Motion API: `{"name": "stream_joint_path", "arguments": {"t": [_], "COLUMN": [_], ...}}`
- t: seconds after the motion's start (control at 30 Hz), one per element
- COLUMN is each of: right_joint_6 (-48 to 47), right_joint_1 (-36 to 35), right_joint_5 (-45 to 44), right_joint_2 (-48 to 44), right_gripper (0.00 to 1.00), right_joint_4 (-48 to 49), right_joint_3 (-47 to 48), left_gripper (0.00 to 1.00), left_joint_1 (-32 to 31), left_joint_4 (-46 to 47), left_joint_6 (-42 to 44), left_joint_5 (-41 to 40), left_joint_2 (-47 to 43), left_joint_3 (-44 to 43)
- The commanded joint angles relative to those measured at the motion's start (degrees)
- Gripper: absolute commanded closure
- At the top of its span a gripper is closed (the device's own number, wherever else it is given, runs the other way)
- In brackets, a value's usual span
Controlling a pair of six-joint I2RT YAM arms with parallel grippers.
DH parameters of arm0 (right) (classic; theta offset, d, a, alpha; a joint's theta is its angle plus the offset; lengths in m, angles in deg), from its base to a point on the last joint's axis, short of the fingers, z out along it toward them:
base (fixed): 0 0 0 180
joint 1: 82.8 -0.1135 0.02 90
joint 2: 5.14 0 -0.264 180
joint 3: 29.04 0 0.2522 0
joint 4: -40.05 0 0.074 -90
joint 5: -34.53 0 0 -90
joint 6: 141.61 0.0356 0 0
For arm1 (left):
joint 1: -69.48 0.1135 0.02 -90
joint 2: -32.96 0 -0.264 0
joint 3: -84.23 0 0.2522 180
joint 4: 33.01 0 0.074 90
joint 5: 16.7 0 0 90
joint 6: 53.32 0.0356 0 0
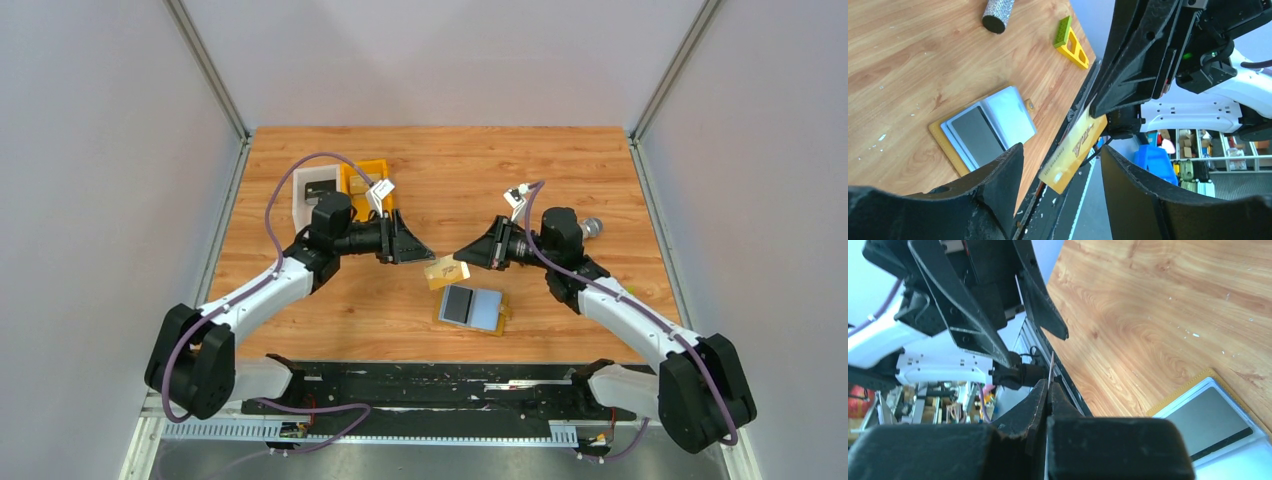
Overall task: Take the credit cards out of the card holder
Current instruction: Place the credit card in the storage box.
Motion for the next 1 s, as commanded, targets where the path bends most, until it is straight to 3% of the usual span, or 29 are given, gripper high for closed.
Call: {"name": "stream_joint_path", "arguments": {"t": [0.0, 0.23, 0.47, 0.53, 0.77, 0.87, 0.97], "right_joint_6": [8.3, 12.2, 14.0, 14.5, 14.1, 13.5, 12.5], "right_joint_1": [0.0, 0.0, 0.0, 0.0, 0.0, 0.0, 0.0], "right_joint_5": [-7.9, -13.2, -14.1, -13.9, -15.4, -15.4, -14.9], "right_joint_2": [-2.3, -5.4, -5.3, -5.2, -6.1, -6.0, -6.0], "right_gripper": [1.0, 1.0, 1.0, 1.0, 0.99, 0.95, 0.84], "right_joint_4": [9.6, 14.0, 15.6, 15.9, 13.6, 12.0, 10.5], "right_joint_3": [-2.0, -4.9, -5.1, -5.3, -6.5, -6.2, -5.4], "left_gripper": [0.33, 0.31, 0.45, 0.5, 0.98, 1.0, 1.0], "left_joint_1": [0.0, 0.0, 0.0, 0.0, 0.0, 0.2, 1.0], "left_joint_4": [8.2, 17.9, 32.4, 34.5, 32.5, 27.1, 23.0], "left_joint_6": [-5.9, -11.6, -20.6, -22.0, -21.4, -18.3, -15.9], "left_joint_5": [0.6, 1.2, 3.0, 3.0, 1.4, -0.1, 0.2], "left_joint_2": [-1.9, -0.6, 3.3, 3.9, 3.4, 2.7, 2.1], "left_joint_3": [2.5, 6.1, 8.8, 8.7, 8.1, 7.1, 5.3]}}
